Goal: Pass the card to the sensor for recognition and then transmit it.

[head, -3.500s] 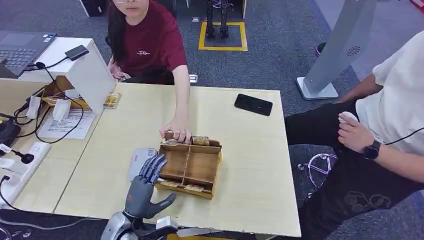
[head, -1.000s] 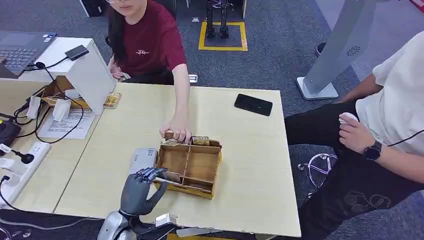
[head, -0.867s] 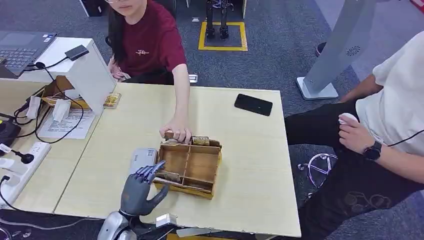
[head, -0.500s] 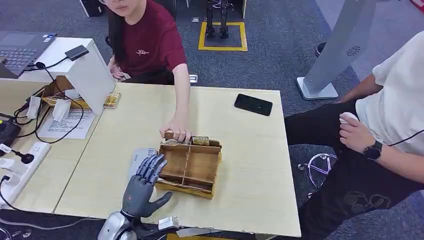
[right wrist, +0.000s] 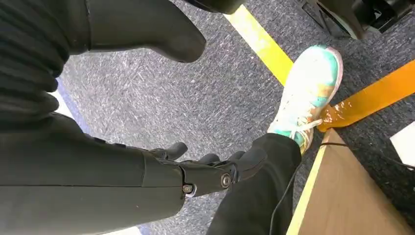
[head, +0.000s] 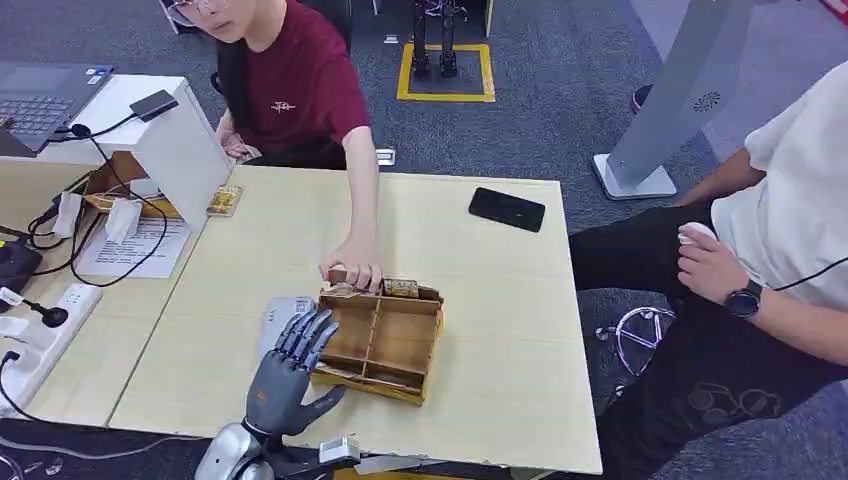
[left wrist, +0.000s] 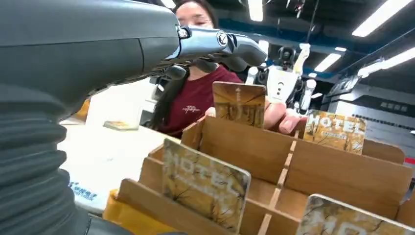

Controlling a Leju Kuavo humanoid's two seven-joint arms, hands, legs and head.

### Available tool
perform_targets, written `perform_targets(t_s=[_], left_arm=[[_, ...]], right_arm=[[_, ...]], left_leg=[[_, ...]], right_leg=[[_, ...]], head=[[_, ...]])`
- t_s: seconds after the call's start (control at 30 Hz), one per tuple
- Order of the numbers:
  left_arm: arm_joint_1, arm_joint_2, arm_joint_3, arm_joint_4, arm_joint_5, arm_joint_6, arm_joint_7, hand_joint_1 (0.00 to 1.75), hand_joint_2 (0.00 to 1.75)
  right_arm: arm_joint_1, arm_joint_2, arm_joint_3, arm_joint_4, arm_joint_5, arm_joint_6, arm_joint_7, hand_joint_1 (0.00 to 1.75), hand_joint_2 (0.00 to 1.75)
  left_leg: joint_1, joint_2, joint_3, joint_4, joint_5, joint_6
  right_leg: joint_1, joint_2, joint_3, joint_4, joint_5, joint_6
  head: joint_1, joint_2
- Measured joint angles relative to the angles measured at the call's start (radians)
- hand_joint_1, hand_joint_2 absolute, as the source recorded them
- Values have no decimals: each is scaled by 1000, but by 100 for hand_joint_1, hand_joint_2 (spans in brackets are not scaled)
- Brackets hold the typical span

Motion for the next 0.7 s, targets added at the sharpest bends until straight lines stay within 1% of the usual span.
perform_targets(t_s=[0.7], left_arm=[[7, 0, 0, -23, 3, 0, 0, 0, 175]], right_arm=[[1, 0, -1, 0, 7, 0, 0, 0, 175]], left_leg=[[0, 0, 0, 0, 0, 0]], right_leg=[[0, 0, 0, 0, 0, 0]], head=[[0, 0]])
